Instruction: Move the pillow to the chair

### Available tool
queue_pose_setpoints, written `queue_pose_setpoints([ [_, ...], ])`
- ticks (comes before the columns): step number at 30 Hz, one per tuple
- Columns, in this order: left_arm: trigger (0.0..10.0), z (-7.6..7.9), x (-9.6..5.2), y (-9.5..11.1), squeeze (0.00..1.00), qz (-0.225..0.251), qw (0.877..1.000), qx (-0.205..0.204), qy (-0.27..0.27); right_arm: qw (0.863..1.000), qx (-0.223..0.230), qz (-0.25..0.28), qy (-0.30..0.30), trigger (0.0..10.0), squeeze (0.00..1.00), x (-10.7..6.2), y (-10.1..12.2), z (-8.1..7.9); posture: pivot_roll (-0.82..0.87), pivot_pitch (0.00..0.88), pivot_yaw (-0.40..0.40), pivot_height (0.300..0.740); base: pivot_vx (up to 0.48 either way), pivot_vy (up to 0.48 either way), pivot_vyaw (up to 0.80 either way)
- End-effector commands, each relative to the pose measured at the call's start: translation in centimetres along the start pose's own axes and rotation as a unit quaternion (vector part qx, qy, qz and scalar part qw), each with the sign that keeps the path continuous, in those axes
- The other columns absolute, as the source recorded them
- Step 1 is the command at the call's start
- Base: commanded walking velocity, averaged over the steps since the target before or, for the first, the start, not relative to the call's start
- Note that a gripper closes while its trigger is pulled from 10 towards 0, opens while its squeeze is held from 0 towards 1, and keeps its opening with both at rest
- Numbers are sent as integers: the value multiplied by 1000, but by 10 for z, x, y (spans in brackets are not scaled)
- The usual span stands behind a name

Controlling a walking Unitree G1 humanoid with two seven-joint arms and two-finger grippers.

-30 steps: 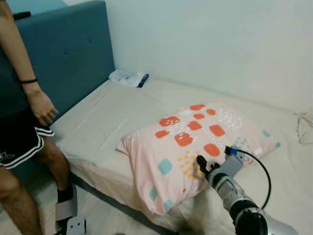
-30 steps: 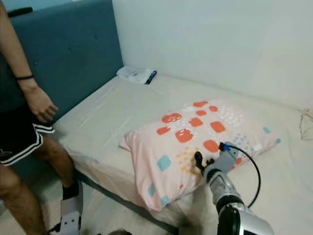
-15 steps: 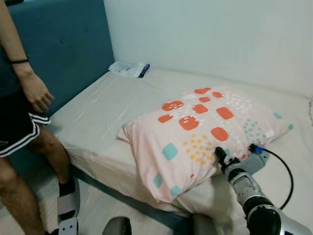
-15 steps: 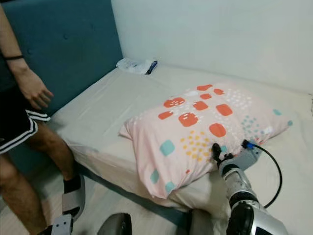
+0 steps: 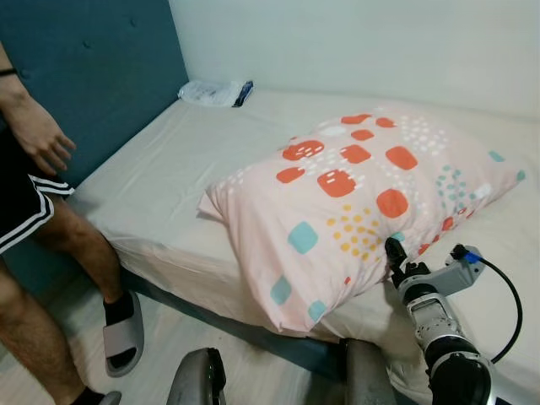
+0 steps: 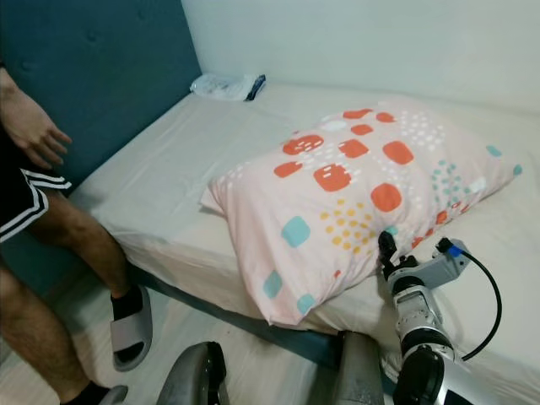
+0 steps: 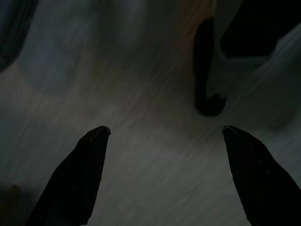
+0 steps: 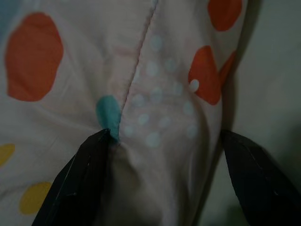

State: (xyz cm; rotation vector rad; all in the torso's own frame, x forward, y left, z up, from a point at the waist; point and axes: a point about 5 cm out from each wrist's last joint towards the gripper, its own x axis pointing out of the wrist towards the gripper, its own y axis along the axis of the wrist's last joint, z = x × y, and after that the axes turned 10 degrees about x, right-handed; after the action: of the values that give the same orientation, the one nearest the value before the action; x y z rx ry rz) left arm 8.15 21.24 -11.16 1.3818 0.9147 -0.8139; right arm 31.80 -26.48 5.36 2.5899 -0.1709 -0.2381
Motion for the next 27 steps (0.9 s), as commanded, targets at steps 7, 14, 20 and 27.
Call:
queue_pose_setpoints([
  [7, 10000, -10, -3, -4, 0, -2, 1000, 29, 2, 997, 65, -26, -22, 10000, 0, -8, -22, 10, 94, 214, 96, 476, 0, 0, 0],
  [14, 10000, -16, -5, -4, 0, 1, 999, 42, 2, 992, 113, -53, 0, 10000, 0, 6, -43, -20, 125, 229, 115, 476, 0, 0, 0],
  [20, 10000, -21, -6, -4, 0, 0, 999, 45, 6, 989, 106, -90, 50, 10000, 0, 21, -56, -59, 126, 226, 119, 476, 0, 0, 0],
  [27, 10000, -24, -6, -4, 0, -5, 999, 49, 7, 983, 36, -146, 109, 10000, 0, 31, -68, -99, 119, 226, 117, 476, 0, 0, 0],
])
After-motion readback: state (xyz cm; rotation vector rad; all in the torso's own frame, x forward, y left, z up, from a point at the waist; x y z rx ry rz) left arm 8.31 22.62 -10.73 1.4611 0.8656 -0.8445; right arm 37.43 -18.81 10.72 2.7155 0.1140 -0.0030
